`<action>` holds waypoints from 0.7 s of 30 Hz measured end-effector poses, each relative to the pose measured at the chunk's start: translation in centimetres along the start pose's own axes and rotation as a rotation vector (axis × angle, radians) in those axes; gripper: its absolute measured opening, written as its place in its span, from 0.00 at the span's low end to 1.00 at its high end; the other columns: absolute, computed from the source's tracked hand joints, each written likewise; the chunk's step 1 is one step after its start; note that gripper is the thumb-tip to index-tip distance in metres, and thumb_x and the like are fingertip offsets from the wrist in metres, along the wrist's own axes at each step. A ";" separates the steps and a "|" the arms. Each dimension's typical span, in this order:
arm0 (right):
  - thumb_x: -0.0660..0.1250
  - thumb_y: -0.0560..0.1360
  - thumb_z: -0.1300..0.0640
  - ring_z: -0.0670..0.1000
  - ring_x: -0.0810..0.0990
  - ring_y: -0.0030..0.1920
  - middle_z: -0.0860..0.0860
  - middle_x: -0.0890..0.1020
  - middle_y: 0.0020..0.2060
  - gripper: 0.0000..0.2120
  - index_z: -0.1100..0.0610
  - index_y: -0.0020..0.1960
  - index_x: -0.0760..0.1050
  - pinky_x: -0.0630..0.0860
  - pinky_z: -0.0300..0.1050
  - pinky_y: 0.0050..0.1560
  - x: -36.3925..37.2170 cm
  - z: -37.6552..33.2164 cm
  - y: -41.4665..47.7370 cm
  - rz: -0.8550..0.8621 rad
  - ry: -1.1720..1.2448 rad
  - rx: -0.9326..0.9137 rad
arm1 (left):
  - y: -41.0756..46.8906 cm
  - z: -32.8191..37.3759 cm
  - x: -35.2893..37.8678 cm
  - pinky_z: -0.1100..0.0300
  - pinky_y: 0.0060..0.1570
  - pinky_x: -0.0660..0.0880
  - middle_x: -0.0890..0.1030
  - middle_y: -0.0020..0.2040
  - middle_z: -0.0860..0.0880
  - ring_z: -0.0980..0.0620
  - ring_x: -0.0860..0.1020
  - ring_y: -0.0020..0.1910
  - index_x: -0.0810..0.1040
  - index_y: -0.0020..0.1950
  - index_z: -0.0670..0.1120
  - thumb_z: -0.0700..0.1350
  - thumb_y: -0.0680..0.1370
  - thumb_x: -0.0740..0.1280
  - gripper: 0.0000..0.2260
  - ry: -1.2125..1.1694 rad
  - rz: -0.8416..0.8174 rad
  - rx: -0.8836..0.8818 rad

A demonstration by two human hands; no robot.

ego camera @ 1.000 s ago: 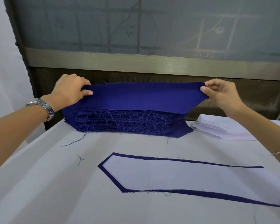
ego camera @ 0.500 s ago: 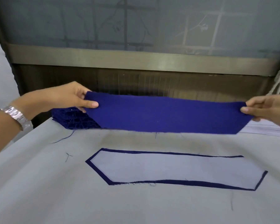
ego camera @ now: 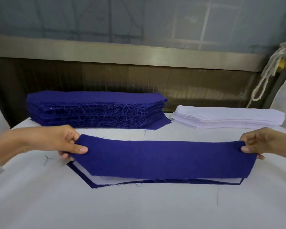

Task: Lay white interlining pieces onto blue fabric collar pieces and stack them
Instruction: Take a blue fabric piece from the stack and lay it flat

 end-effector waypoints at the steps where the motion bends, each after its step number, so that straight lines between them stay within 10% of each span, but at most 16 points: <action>1: 0.76 0.75 0.48 0.51 0.81 0.38 0.61 0.85 0.47 0.17 0.60 0.54 0.81 0.76 0.40 0.34 0.7 -0.7 -0.4 -0.033 -0.005 -0.009 | 0.0 -0.3 0.2 0.69 0.33 0.71 0.86 0.43 0.46 0.59 0.74 0.31 0.86 0.52 0.52 0.70 0.64 0.75 0.27 0.008 -0.006 -0.026; 21: 0.78 0.60 0.30 0.50 0.75 0.32 0.61 0.84 0.41 0.32 0.57 0.46 0.83 0.73 0.37 0.32 5.1 -7.4 -4.5 0.000 -0.115 -0.058 | 0.4 -1.0 1.5 0.69 0.32 0.72 0.80 0.30 0.50 0.56 0.77 0.27 0.87 0.53 0.50 0.70 0.61 0.76 0.30 -0.009 -0.027 -0.153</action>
Point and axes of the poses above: each hand's wrist, its own y-axis towards the middle knuckle, its own x-axis out of the palm, z = x × y, the point moved 3 cm from there along y, towards the middle knuckle
